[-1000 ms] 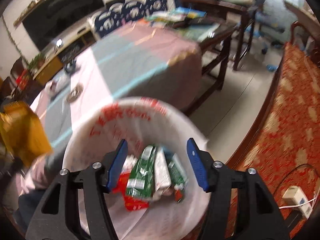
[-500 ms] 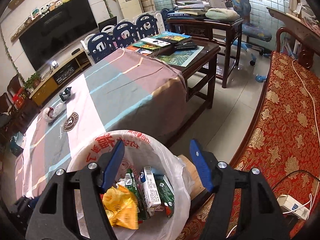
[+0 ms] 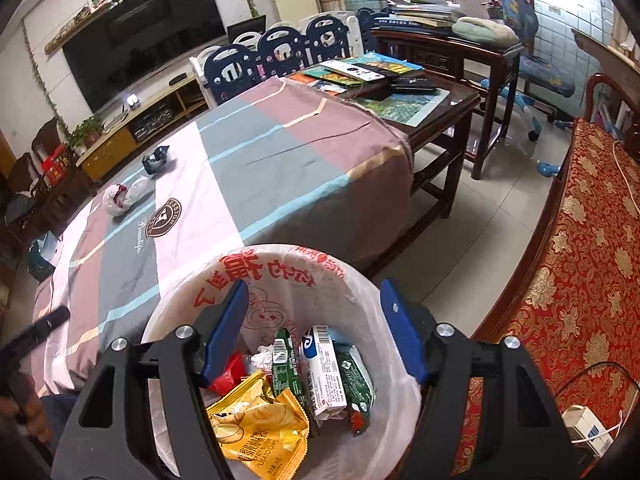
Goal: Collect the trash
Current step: 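Grasp the white plastic bag with the left tool while the right tool grasps the dark green bag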
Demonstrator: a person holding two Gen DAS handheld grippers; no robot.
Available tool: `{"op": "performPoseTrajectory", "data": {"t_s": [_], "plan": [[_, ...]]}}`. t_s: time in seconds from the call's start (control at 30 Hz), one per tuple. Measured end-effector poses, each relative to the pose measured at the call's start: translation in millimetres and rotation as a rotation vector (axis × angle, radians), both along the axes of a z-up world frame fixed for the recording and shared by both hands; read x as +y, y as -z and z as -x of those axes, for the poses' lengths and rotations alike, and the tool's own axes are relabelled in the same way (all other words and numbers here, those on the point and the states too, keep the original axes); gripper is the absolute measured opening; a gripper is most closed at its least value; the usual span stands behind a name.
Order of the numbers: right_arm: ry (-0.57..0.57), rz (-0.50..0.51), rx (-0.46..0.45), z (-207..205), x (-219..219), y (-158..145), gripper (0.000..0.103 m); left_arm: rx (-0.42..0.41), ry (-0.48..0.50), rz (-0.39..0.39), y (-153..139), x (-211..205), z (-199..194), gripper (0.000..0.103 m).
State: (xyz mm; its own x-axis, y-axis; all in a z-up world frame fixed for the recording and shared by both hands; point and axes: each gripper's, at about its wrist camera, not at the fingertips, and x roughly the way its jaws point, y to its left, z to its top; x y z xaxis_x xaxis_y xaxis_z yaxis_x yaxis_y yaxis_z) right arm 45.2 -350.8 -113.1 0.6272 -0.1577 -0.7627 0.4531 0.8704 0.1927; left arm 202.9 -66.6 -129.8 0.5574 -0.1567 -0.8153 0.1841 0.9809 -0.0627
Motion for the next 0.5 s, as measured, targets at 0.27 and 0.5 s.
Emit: {"op": "performPoseTrajectory", "data": {"t_s": [0.27, 0.5], "plan": [[-0.041, -0.021, 0.032, -39, 8, 7, 0.067, -0.033, -0.052, -0.077, -11, 7, -55, 0.086], [-0.109, -0.034, 0.009, -103, 13, -13, 0.069, 0.002, -0.039, -0.058, -13, -5, -119, 0.088]]}}
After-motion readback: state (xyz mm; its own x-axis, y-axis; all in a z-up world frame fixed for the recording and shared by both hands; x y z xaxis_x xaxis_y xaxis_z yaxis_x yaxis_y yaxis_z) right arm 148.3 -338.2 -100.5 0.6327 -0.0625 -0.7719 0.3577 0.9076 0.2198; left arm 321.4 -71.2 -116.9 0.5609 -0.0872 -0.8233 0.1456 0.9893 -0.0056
